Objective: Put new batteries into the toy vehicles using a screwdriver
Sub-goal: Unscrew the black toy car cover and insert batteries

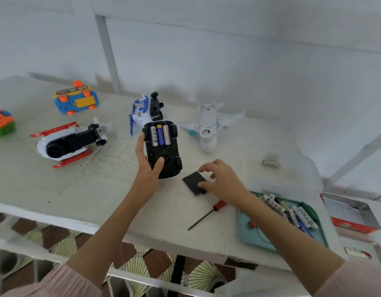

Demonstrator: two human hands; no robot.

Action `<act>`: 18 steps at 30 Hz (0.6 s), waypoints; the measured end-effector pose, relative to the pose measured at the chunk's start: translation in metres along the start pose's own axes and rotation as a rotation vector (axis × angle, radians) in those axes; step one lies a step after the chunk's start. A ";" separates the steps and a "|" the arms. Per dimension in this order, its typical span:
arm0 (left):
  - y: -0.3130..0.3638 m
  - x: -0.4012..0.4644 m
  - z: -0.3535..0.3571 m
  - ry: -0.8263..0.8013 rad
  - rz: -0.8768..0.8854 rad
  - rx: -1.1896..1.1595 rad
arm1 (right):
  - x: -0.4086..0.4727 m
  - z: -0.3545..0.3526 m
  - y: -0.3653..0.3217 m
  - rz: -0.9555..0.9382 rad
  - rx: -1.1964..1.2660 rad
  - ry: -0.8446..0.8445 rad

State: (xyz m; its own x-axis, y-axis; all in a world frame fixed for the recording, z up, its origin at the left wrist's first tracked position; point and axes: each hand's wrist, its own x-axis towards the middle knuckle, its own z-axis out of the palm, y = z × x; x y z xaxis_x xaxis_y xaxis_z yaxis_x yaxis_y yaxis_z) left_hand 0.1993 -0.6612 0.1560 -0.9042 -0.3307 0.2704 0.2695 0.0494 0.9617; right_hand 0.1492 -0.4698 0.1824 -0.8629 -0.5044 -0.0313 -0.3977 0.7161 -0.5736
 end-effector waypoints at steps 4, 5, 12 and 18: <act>-0.009 -0.003 -0.006 0.012 -0.007 0.038 | 0.006 0.006 -0.004 0.064 -0.055 -0.104; -0.010 -0.004 -0.006 0.015 -0.005 0.052 | 0.008 0.005 -0.005 0.062 -0.039 -0.111; -0.013 -0.006 -0.001 0.018 -0.006 0.068 | 0.008 0.002 0.000 0.078 0.111 -0.068; -0.018 -0.004 -0.001 -0.014 -0.008 0.048 | 0.002 -0.022 0.007 0.086 0.344 0.108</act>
State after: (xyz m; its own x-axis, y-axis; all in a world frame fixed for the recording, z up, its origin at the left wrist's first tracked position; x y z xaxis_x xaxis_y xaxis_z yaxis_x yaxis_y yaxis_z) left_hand 0.1984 -0.6619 0.1373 -0.9110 -0.3179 0.2626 0.2459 0.0924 0.9649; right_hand 0.1377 -0.4551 0.1968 -0.9240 -0.3820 -0.0155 -0.2098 0.5404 -0.8149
